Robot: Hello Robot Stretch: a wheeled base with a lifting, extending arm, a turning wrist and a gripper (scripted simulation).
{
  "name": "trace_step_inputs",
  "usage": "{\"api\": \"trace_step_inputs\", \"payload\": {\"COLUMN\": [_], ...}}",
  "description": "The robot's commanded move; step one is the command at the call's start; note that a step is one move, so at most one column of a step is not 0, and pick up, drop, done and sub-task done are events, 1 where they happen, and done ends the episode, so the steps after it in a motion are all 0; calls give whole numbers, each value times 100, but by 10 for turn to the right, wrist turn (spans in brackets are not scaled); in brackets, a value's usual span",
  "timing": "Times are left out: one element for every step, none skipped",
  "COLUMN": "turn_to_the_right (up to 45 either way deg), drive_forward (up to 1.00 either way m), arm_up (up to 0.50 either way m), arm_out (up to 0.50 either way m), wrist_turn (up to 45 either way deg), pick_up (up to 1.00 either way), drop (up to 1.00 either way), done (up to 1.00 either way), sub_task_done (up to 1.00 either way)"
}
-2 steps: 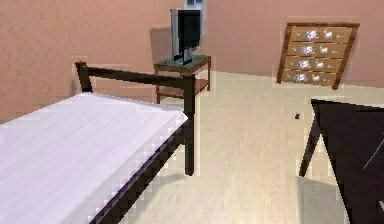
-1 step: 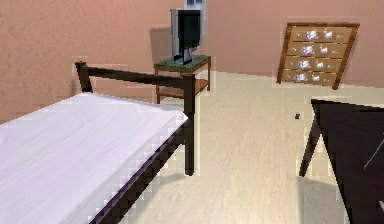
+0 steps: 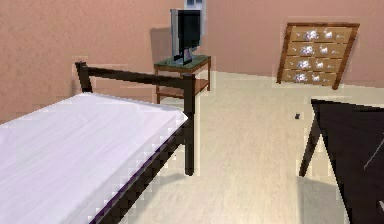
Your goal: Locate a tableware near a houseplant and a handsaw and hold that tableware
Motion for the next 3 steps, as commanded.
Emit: {"api": "trace_step_inputs", "payload": {"turn_to_the_right": [0, 0, 0], "drive_forward": [0, 0, 0], "arm_up": [-24, 0, 10], "arm_out": [0, 0, 0], "wrist_turn": [0, 0, 0], "pick_up": [0, 100, 0], "drop": [0, 0, 0], "done": [0, 0, 0], "sub_task_done": [0, 0, 0]}}
